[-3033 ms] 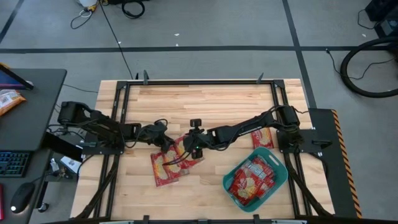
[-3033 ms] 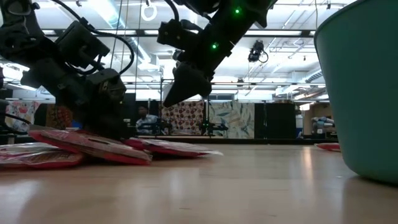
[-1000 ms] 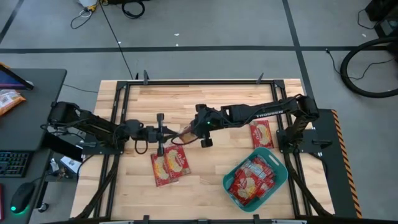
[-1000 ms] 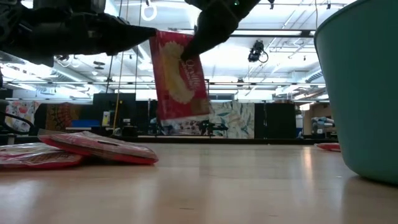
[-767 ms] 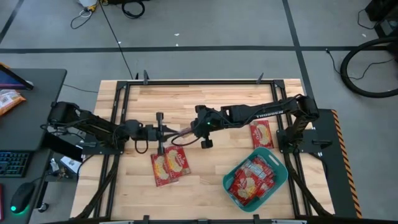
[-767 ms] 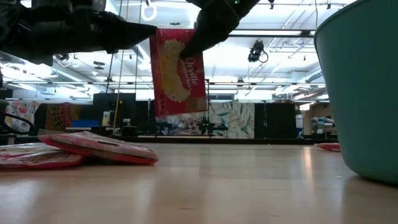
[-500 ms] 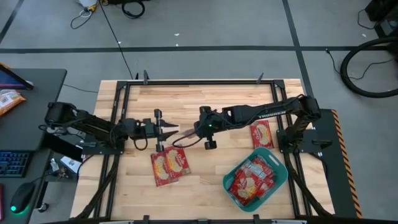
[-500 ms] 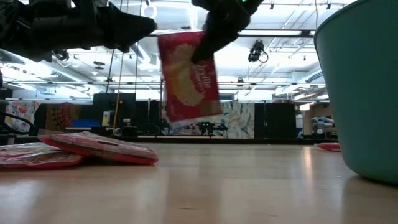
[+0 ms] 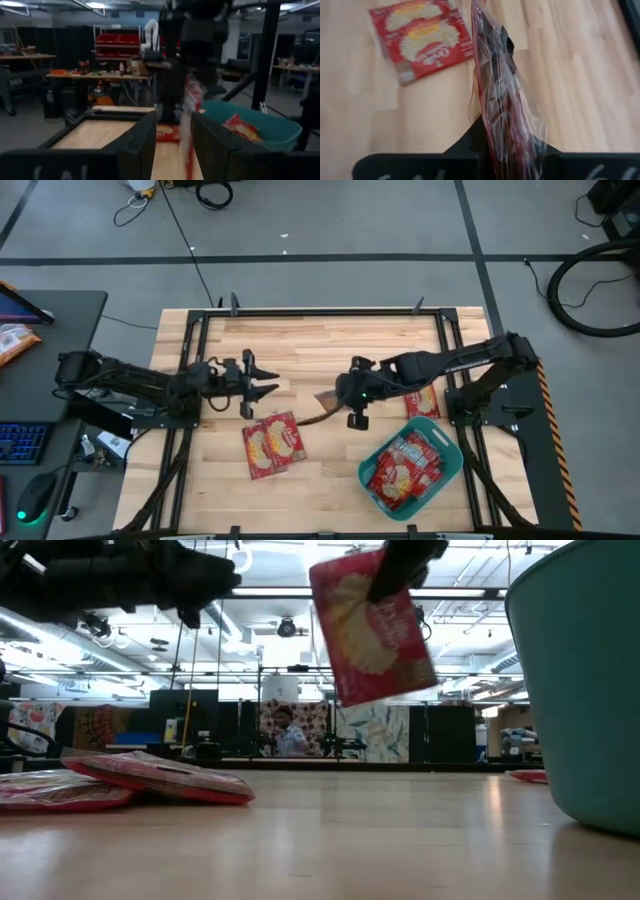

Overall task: Sort popcorn bags into baskets
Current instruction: Put the red popcorn into the green bin

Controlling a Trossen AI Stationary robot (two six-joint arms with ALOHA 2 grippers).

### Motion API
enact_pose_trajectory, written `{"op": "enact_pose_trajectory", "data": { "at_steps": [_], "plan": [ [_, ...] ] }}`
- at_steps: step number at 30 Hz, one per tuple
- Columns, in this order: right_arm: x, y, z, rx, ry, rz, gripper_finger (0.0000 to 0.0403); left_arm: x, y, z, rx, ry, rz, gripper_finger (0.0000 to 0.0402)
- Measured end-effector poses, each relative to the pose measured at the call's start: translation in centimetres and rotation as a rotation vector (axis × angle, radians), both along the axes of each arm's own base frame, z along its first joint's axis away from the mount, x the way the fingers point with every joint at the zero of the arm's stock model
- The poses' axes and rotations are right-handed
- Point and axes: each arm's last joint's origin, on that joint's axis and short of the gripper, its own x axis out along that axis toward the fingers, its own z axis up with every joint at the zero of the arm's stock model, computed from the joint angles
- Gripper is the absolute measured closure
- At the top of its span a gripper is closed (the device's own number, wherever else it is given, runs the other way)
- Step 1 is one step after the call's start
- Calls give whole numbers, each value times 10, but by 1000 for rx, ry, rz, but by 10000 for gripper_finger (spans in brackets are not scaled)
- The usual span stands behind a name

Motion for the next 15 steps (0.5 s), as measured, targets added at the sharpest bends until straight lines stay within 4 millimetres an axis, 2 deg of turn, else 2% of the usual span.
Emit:
{"op": "enact_pose_trajectory", "data": {
  "at_steps": [8,15],
  "plan": [
    [-22,31,11,136,0,-65,374,-35,0,22,25,-34,5,276],
    [-55,53,10,244,182,-127,372,-61,0,27,27,-31,0,276]
  ]
}}
